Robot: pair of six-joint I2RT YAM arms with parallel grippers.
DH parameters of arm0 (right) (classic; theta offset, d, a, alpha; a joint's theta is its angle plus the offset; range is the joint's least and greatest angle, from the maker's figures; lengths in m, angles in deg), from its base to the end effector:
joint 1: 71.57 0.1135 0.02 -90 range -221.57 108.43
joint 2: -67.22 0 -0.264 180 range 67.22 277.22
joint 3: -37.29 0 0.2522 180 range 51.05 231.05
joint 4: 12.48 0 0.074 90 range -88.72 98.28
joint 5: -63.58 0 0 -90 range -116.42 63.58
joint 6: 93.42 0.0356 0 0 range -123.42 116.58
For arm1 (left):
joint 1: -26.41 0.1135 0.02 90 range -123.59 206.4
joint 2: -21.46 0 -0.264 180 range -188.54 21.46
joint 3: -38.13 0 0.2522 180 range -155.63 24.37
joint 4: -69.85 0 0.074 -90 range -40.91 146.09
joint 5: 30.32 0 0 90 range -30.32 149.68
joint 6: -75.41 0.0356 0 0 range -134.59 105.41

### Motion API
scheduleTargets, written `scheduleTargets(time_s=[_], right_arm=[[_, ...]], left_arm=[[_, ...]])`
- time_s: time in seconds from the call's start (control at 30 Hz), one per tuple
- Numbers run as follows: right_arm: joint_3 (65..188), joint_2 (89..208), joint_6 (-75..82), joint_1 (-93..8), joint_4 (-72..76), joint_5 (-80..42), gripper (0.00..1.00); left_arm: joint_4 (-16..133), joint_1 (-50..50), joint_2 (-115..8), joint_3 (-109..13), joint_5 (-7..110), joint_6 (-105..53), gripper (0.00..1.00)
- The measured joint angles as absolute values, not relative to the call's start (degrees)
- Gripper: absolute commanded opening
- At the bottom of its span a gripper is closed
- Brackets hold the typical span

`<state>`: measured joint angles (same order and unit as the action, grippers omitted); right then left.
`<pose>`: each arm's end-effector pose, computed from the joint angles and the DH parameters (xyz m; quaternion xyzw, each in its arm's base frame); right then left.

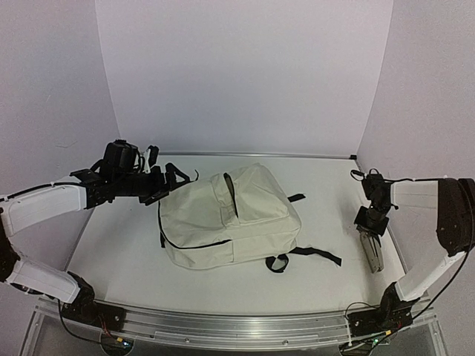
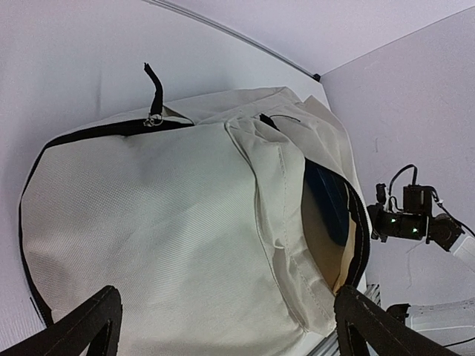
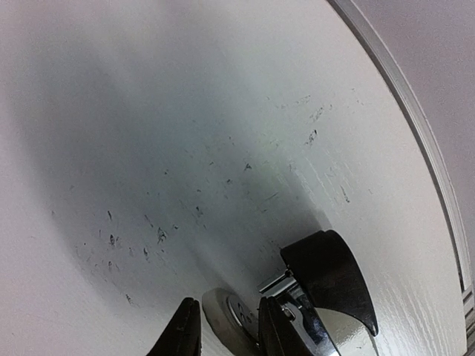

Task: Pack the student bag
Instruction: Pick up the stationery from the center of the board.

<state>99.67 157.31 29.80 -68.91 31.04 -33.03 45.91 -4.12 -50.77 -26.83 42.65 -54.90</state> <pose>0.2788 0.0088 0.1567 0.2686 0.9477 -0.0040 0.1724 0.2376 -0.1522 0.2770 -0.0010 0.8647 -0.3865 0.3208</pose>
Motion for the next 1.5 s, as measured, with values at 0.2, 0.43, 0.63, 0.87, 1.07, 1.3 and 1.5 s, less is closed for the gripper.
scheduleTargets(time_s=[0.2,0.43,0.63,0.87,1.07,1.3,1.5], right_arm=[[99.66,157.18,29.66,-69.13,30.79,-30.69,0.09],[99.66,157.09,30.27,-69.02,30.86,-28.33,0.00],[99.70,157.09,30.99,-68.88,30.01,-26.63,0.00],[100.01,157.15,31.36,-67.09,27.56,-25.45,0.09],[100.02,158.77,31.57,-65.82,26.19,-24.90,0.14],[100.00,160.89,31.54,-64.67,25.66,-24.36,0.11],[100.02,161.16,31.49,-64.17,25.34,-24.20,0.00]], left_arm=[[46.59,-4.12,-50.77,-26.50,42.26,-55.03,1.00],[46.93,-3.92,-50.70,-26.14,42.27,-55.08,1.00],[47.09,-3.90,-50.66,-25.80,42.26,-55.10,1.00],[47.09,-3.90,-50.66,-25.80,42.25,-55.23,1.00],[47.09,-3.90,-50.66,-25.80,42.25,-55.59,1.00],[47.09,-3.90,-50.66,-25.80,42.25,-56.30,1.00],[47.09,-3.90,-50.61,-25.80,41.64,-56.49,1.00]])
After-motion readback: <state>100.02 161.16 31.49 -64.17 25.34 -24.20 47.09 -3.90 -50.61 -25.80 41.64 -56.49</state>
